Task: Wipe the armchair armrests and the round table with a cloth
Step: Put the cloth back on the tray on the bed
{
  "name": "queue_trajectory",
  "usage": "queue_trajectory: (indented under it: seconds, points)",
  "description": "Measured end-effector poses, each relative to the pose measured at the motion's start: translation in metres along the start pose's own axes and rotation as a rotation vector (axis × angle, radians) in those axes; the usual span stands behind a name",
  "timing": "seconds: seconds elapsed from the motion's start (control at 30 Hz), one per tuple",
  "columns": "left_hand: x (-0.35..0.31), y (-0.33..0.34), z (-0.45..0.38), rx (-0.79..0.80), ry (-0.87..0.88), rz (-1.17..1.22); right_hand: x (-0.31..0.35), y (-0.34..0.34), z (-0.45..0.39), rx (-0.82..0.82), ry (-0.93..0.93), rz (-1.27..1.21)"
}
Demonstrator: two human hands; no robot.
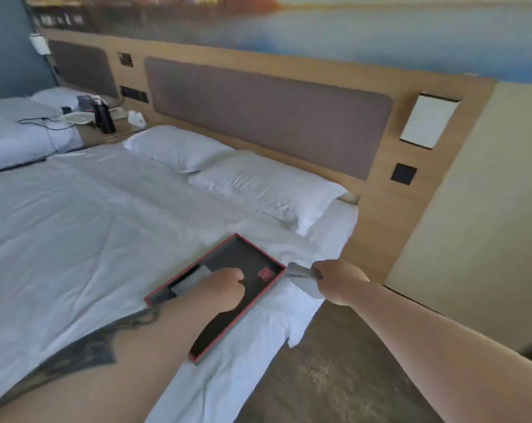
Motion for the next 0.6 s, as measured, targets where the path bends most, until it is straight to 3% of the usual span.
queue_trajectory:
  seconds: [0.3,0.6]
  points:
    - [0.06,-0.054,-0.054,-0.124,-0.319,0.011,0.076,-0.015,-0.143,0.045,-0.327,0.076]
    - [0.052,-0.061,-0.081,-0.243,-0.624,0.149,0.087,-0.027,-0.243,0.114,-0.596,0.203]
Point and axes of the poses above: each hand's wrist, its own z-axis away from the middle knuckle, its own y-axis out of the palm, x = y × z, the point moved 1 cm from there along -z, towards the middle knuckle, and after that the axes turned 1 degree about x, right-handed, at the moved point
